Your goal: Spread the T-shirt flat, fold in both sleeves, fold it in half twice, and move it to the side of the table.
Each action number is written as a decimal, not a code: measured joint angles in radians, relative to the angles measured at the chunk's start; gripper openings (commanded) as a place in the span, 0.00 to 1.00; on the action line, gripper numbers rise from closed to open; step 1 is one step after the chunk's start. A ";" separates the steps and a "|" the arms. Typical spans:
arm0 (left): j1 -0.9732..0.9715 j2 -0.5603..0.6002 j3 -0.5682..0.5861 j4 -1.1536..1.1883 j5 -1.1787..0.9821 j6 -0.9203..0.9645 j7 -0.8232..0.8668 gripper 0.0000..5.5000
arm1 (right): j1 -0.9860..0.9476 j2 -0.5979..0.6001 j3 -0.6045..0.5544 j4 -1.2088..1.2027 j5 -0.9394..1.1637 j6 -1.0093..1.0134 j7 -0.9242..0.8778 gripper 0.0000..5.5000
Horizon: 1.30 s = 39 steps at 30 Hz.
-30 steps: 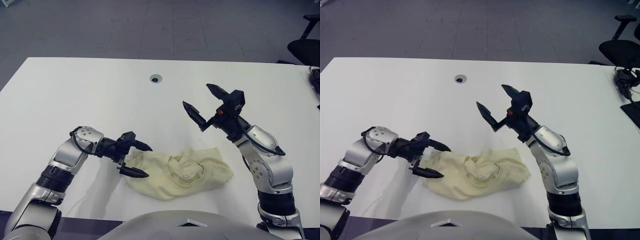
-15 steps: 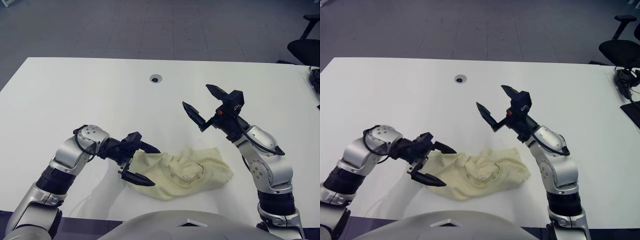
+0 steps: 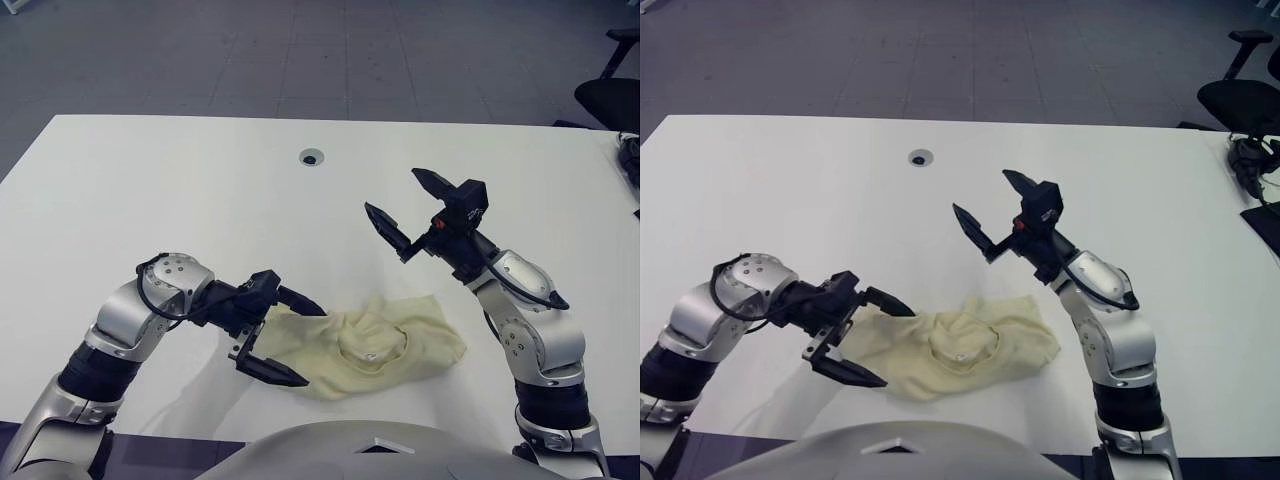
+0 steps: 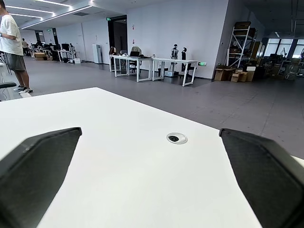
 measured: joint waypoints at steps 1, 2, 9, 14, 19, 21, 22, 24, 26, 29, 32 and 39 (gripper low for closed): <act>0.008 0.001 0.000 -0.004 0.000 -0.004 -0.001 0.98 | -0.001 0.000 0.000 0.001 0.000 0.000 0.000 0.98; 0.012 0.002 -0.001 -0.004 0.001 -0.007 -0.002 0.98 | -0.001 0.000 0.000 0.001 0.000 0.000 -0.001 0.98; 0.017 0.016 -0.029 0.013 0.051 -0.044 0.016 0.98 | -0.003 0.000 0.000 0.002 -0.003 0.000 -0.002 0.98; -0.001 -0.020 -0.021 0.045 0.054 -0.057 0.059 0.98 | -0.004 0.000 0.001 0.002 -0.003 0.000 -0.002 0.98; -0.063 -0.062 0.036 0.074 -0.003 -0.039 0.091 0.98 | -0.004 0.000 0.001 0.001 -0.003 0.000 -0.004 0.98; -0.080 -0.067 0.060 0.078 -0.020 -0.033 0.102 0.98 | -0.005 0.000 0.001 0.001 -0.003 0.000 -0.004 0.98; -0.085 -0.068 0.063 0.079 -0.020 -0.033 0.105 0.98 | -0.005 0.000 0.001 0.001 -0.003 0.001 -0.004 0.98; -0.096 -0.069 0.062 0.085 -0.019 -0.033 0.109 0.98 | -0.005 0.000 0.001 0.001 -0.003 0.001 -0.004 0.98; -0.101 -0.069 0.047 0.092 0.007 -0.039 0.109 0.98 | -0.005 0.001 0.001 0.001 -0.003 0.001 -0.004 0.98; -0.101 -0.069 0.001 0.102 0.053 -0.056 0.109 0.98 | -0.006 0.001 0.002 0.001 -0.003 0.002 -0.005 0.98; -0.106 -0.089 -0.051 0.129 0.105 -0.079 0.112 0.98 | -0.006 0.001 0.002 -0.007 -0.003 0.003 -0.008 0.98; -0.136 -0.133 -0.157 0.188 0.209 -0.085 0.131 0.98 | -0.005 0.001 0.005 -0.011 -0.003 0.006 -0.011 0.98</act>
